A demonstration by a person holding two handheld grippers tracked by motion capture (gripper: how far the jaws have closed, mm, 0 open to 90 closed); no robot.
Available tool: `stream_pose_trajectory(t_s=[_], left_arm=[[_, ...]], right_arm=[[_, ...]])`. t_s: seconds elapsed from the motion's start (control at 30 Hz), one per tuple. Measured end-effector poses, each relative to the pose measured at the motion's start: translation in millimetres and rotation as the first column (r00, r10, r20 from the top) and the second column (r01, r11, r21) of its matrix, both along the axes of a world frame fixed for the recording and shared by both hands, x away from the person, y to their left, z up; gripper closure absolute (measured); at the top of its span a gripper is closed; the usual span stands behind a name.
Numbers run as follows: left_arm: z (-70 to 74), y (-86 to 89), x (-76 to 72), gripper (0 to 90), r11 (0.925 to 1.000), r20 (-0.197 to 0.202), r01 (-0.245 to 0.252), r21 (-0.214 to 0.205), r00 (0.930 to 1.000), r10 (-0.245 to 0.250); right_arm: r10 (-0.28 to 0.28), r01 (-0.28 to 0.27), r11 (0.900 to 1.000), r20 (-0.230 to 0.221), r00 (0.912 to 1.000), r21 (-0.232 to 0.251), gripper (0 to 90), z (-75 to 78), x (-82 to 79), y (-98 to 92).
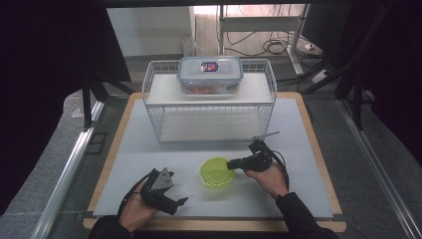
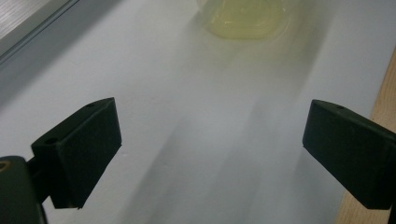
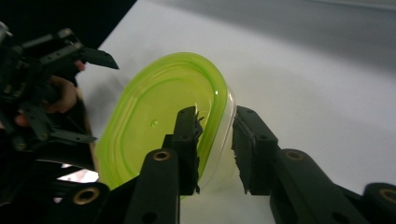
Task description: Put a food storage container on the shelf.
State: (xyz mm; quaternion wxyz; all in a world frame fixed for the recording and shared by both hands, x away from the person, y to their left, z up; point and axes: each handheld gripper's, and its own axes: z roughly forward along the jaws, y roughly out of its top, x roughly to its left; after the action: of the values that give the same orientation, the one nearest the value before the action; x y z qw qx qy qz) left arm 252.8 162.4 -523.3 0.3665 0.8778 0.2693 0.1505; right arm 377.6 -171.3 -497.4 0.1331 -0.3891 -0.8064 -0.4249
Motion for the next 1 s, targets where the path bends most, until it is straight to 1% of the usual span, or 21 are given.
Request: stream_pose_trajectory(t_s=[0.03, 0.07, 0.13, 0.17, 0.2, 0.33, 0.47, 0.53, 0.67, 0.8, 0.9, 1.0], left_arm=[[0.0, 0.0, 0.0, 4.4, 1.0000, 0.000, 0.000, 0.000, 1.0000, 0.000], [0.1, 0.0, 0.0, 4.4, 1.0000, 0.001, 0.001, 0.000, 1.0000, -0.001], [0.3, 0.0, -0.1, 4.4, 1.0000, 0.002, 0.000, 0.000, 1.0000, 0.000], [0.3, 0.1, -0.2, 4.4, 1.0000, 0.002, 0.001, -0.001, 1.0000, -0.001], [0.3, 0.2, -0.2, 4.4, 1.0000, 0.003, 0.001, -0.001, 1.0000, -0.001], [0.5, 0.3, -0.4, 4.4, 1.0000, 0.004, 0.001, 0.000, 1.0000, -0.001], [0.9, 0.2, -0.6, 4.5, 1.0000, 0.007, 0.002, 0.002, 1.0000, -0.002], [1.1, 0.4, -0.5, 4.5, 1.0000, 0.009, 0.000, 0.002, 1.0000, 0.000], [1.9, 1.3, -0.6, 4.4, 1.0000, 0.016, -0.003, -0.007, 0.9999, 0.003], [3.3, 2.5, -0.5, 4.0, 0.9998, 0.023, -0.010, -0.018, 0.9997, 0.011], [3.9, 3.1, -0.5, 3.7, 0.9994, 0.024, -0.014, -0.031, 0.9996, 0.015], [4.8, 3.5, -0.6, 3.3, 0.9990, 0.027, -0.011, -0.043, 0.9996, 0.012]], right_arm=[[0.000, 0.000, 1.0000, -0.010, 1.0000, 0.006, 72.4, -0.8, 1.0, -0.5], [0.002, -0.001, 0.9998, -0.035, 0.9994, 0.020, 74.2, -1.9, 2.5, -0.9], [0.012, -0.009, 0.9989, -0.066, 0.9977, 0.046, 79.1, -3.3, 3.9, -1.0], [0.019, -0.014, 0.9981, -0.078, 0.9968, 0.061, 79.9, -3.7, 4.3, -0.9], [0.023, -0.018, 0.9980, -0.086, 0.9960, 0.060, 80.3, -3.7, 4.3, -0.1], [0.030, -0.020, 0.9963, -0.122, 0.9920, 0.084, 81.4, -2.2, 4.2, -0.1], [0.024, -0.014, 0.9963, -0.128, 0.9915, 0.085, 81.7, -1.7, 3.7, -0.9], [0.016, -0.006, 0.9962, -0.123, 0.9923, 0.087, 81.8, -0.4, 3.4, -2.2], [0.009, 0.007, 0.9917, -0.126, 0.9920, 0.129, 81.8, 4.6, 3.8, -6.4], [0.006, 0.012, 0.9877, -0.111, 0.9938, 0.156, 81.7, 11.6, 3.9, -9.8], [-0.002, 0.016, 0.9862, -0.089, 0.9961, 0.165, 81.7, 18.9, 4.0, -11.2], [-0.008, 0.022, 0.9831, -0.077, 0.9970, 0.182, 81.7, 26.2, 4.7, -12.1]])
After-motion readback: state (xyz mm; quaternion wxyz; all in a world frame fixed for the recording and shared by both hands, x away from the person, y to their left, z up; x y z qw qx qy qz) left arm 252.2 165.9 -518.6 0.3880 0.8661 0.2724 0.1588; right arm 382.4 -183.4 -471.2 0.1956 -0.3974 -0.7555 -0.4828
